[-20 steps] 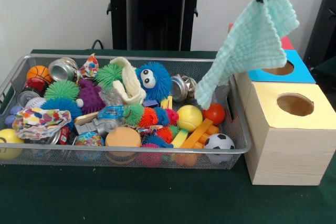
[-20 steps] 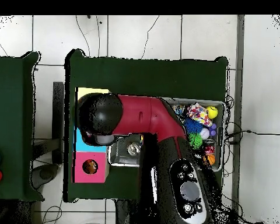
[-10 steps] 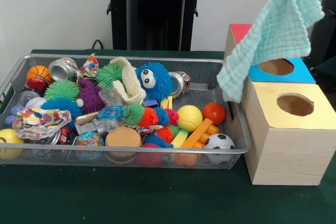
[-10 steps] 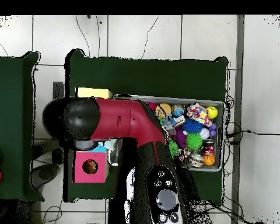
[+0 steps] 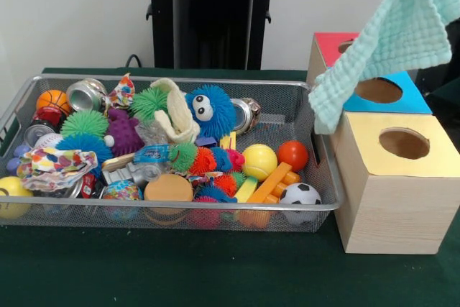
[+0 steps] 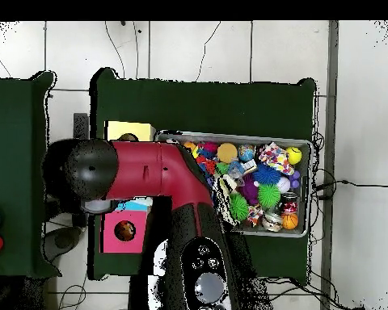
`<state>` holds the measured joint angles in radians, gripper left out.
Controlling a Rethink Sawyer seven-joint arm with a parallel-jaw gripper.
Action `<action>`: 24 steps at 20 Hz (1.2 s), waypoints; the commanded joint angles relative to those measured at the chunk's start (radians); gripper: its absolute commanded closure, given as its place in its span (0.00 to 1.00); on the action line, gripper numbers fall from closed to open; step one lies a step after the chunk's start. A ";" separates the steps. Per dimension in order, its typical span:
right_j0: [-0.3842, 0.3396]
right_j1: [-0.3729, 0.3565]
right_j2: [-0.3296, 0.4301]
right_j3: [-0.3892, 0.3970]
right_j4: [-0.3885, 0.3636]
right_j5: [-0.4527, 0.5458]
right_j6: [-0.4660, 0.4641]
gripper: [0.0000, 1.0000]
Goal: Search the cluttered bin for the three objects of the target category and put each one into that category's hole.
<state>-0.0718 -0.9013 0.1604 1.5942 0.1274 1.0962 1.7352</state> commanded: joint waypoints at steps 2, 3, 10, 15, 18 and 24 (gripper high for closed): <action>-0.002 0.030 -0.023 -0.037 0.037 0.153 0.282 1.00; -0.001 0.036 -0.019 -0.059 0.040 0.174 0.293 1.00; -0.001 0.061 -0.003 -0.185 0.061 0.308 0.344 1.00; 0.014 0.124 0.004 -0.334 0.034 0.403 0.385 1.00; 0.034 0.180 0.005 -0.445 0.021 0.436 0.440 1.00; 0.049 0.279 0.011 -0.636 0.028 0.527 0.528 1.00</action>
<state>-0.0293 -0.7569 0.1567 1.1831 0.1574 1.4918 1.9157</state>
